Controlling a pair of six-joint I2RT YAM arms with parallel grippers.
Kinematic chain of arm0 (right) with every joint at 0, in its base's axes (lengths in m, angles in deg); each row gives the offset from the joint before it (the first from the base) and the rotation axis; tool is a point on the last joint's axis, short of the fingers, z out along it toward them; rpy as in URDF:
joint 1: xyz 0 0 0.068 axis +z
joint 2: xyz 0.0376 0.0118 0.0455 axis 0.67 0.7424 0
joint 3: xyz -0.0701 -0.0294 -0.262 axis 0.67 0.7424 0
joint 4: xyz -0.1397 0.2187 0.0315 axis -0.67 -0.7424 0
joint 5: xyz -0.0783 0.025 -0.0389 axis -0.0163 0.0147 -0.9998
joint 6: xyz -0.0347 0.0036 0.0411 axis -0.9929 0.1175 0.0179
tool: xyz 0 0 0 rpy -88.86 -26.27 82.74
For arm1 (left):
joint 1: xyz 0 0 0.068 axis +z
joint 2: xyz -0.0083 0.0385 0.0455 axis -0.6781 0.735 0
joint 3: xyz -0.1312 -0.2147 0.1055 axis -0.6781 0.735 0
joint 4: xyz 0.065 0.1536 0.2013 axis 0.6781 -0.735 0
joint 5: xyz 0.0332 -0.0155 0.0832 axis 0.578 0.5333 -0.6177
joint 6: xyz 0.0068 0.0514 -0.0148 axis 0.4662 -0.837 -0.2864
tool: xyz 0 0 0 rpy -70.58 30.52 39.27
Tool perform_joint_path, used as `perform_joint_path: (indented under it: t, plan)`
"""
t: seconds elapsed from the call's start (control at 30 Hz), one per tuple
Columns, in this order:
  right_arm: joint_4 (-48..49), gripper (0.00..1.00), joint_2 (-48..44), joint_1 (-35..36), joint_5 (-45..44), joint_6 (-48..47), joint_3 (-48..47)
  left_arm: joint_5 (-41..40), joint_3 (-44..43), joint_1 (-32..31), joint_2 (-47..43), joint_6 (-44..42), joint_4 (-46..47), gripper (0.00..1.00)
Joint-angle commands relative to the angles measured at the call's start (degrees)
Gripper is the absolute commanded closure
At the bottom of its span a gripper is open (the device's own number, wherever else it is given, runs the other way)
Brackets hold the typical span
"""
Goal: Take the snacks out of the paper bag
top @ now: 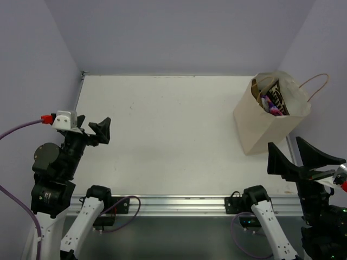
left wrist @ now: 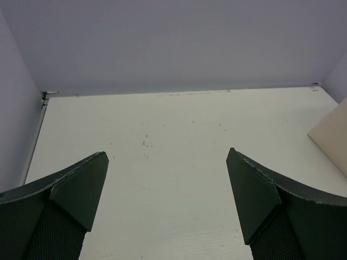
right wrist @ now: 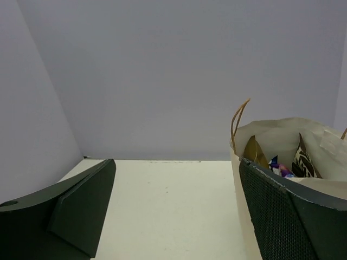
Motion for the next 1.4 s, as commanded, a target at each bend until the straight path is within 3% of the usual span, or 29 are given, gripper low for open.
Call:
perform_joint_path:
  t: [0.0,0.3,0.5,0.7,1.03,1.37]
  plan:
    - [1.15,0.01,2.41,0.15,-2.56,1.45,1.55,3.42,0.50,-0.44,1.57,1.20,2.94,0.00]
    - [-3.59,0.01,22.17,0.15,-7.83,7.68,-3.99,5.72,3.14,-0.44,4.30,2.08,2.94,0.00]
    - [-2.72,0.01,35.62,-0.11,-8.29,4.02,-6.36,7.74,4.20,-0.44,5.44,3.23,2.67,0.00]
    - [1.59,0.01,44.41,-3.27,-3.27,-2.14,-3.91,7.83,4.37,-0.44,5.79,2.96,2.76,0.00]
    - [9.94,0.03,44.25,-4.95,-8.64,-12.59,0.76,8.62,5.78,-0.44,6.14,2.52,3.37,0.00]
    - [14.60,0.05,42.93,-5.91,-8.64,-16.48,3.12,8.97,5.78,-0.44,6.23,2.35,3.29,0.00]
